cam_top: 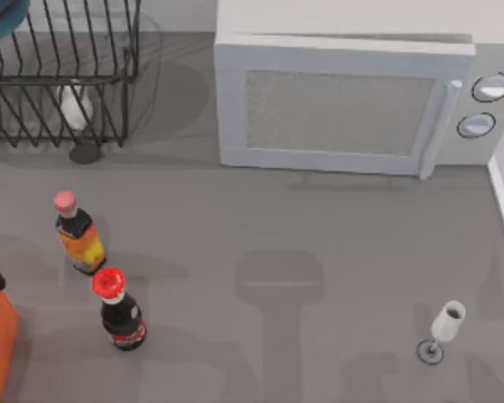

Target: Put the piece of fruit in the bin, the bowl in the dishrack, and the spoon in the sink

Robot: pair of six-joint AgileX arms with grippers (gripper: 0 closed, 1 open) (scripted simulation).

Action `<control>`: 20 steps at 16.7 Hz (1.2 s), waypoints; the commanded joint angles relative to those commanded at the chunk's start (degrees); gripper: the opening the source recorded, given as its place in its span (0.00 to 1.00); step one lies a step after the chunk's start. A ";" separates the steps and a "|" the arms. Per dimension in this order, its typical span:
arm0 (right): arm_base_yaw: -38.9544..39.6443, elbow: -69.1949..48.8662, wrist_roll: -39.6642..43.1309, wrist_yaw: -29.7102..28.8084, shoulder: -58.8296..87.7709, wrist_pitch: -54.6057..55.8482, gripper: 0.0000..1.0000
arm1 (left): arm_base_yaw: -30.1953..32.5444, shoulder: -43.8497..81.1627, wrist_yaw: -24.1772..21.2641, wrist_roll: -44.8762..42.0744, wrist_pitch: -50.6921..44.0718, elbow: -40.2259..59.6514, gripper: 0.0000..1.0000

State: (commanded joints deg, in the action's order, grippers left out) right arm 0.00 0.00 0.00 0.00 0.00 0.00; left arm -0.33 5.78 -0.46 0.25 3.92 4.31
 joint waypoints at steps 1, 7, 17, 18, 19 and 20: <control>0.00 0.00 0.00 0.00 0.00 0.00 1.00 | 0.14 -2.36 0.18 -0.08 -1.53 -1.69 1.00; 0.00 0.00 0.00 0.00 0.00 0.00 1.00 | 0.33 -5.77 0.46 -0.25 -3.91 -4.31 1.00; -6.10 -13.12 21.71 -0.13 19.00 -13.37 1.00 | 0.33 -5.77 0.46 -0.25 -3.91 -4.31 1.00; -7.30 -15.74 27.13 -0.08 23.17 -16.26 1.00 | 0.33 -5.77 0.46 -0.25 -3.91 -4.31 1.00; -8.54 -18.43 33.04 -0.01 27.57 -19.33 1.00 | 0.33 -5.77 0.46 -0.25 -3.91 -4.31 1.00; -9.83 -21.13 39.30 0.06 32.17 -22.54 1.00 | 0.33 -5.77 0.46 -0.25 -3.91 -4.31 1.00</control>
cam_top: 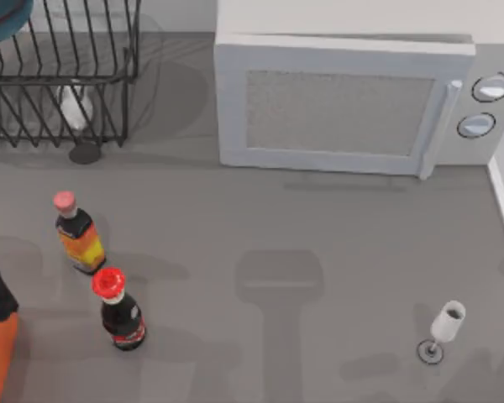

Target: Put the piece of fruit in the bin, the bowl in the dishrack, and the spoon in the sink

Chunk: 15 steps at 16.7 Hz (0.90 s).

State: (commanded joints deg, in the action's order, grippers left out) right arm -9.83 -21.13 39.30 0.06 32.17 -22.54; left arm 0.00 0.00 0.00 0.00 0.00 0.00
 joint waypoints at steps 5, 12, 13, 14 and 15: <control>-6.56 -13.24 30.86 0.27 23.28 -16.58 1.00 | 0.00 0.00 0.00 0.00 0.00 0.00 1.00; -13.77 -29.19 61.33 0.27 47.09 -33.20 1.00 | 0.00 0.00 0.00 0.00 0.00 0.00 1.00; -14.43 -30.80 64.23 0.27 49.11 -34.57 1.00 | 0.00 0.00 0.00 0.00 0.00 0.00 1.00; -14.97 -32.13 66.51 0.27 50.75 -35.68 1.00 | 0.00 0.00 0.00 0.00 0.00 0.00 1.00; -15.38 -33.14 68.18 0.27 51.95 -36.50 1.00 | 0.00 0.00 0.00 0.00 0.00 0.00 1.00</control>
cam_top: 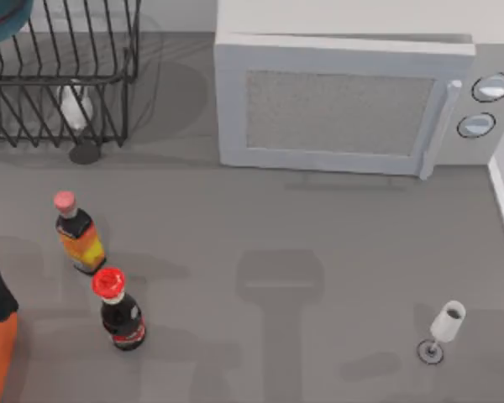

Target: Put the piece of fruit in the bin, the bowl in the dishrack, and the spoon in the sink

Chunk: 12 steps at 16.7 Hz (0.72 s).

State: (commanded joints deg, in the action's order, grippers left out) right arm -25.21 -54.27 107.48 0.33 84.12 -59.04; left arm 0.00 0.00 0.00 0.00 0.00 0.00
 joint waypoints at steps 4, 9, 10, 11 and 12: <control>-0.40 -0.98 1.52 0.01 1.20 -0.79 1.00 | 0.00 0.00 0.00 0.00 0.00 0.00 1.00; -0.17 0.55 1.30 0.01 2.15 1.52 1.00 | 0.00 0.00 0.00 0.00 0.00 0.00 1.00; -0.17 1.59 1.24 0.01 3.08 3.44 1.00 | 0.00 0.00 0.00 0.00 0.00 0.00 1.00; -0.16 2.88 1.19 0.01 4.23 5.95 1.00 | 0.00 0.00 0.00 0.00 0.00 0.00 1.00; -0.15 4.35 1.15 0.01 5.58 8.97 1.00 | 0.00 0.00 0.00 0.00 0.00 0.00 1.00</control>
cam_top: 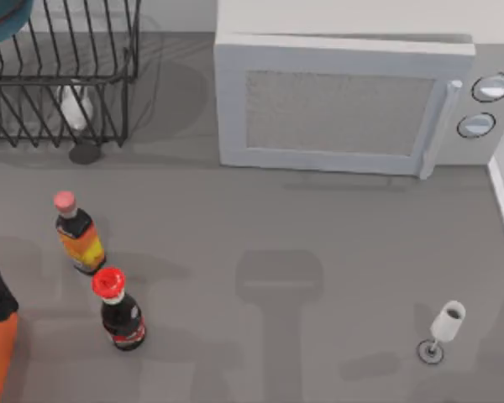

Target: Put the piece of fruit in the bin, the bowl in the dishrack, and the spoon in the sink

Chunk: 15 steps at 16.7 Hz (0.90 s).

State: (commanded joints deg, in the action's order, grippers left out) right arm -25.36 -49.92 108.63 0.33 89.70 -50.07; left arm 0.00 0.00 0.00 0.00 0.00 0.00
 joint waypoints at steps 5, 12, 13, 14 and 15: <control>0.08 7.18 -0.17 0.00 6.54 13.98 1.00 | 0.00 0.00 0.00 0.00 0.00 0.00 1.00; 0.09 8.42 -0.16 -0.01 7.69 16.07 0.92 | 0.00 0.00 0.00 0.00 0.00 0.00 1.00; 0.09 8.42 -0.16 -0.01 7.69 16.07 0.85 | 0.00 0.00 0.00 0.00 0.00 0.00 1.00; 0.09 8.42 -0.16 -0.01 7.69 16.07 0.77 | 0.00 0.00 0.00 0.00 0.00 0.00 1.00; 0.09 8.42 -0.16 -0.01 7.69 16.07 0.70 | 0.00 0.00 0.00 0.00 0.00 0.00 1.00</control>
State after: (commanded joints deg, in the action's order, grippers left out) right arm -25.27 -41.50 108.47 0.33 97.39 -34.00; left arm 0.00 0.00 0.00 0.00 0.00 0.00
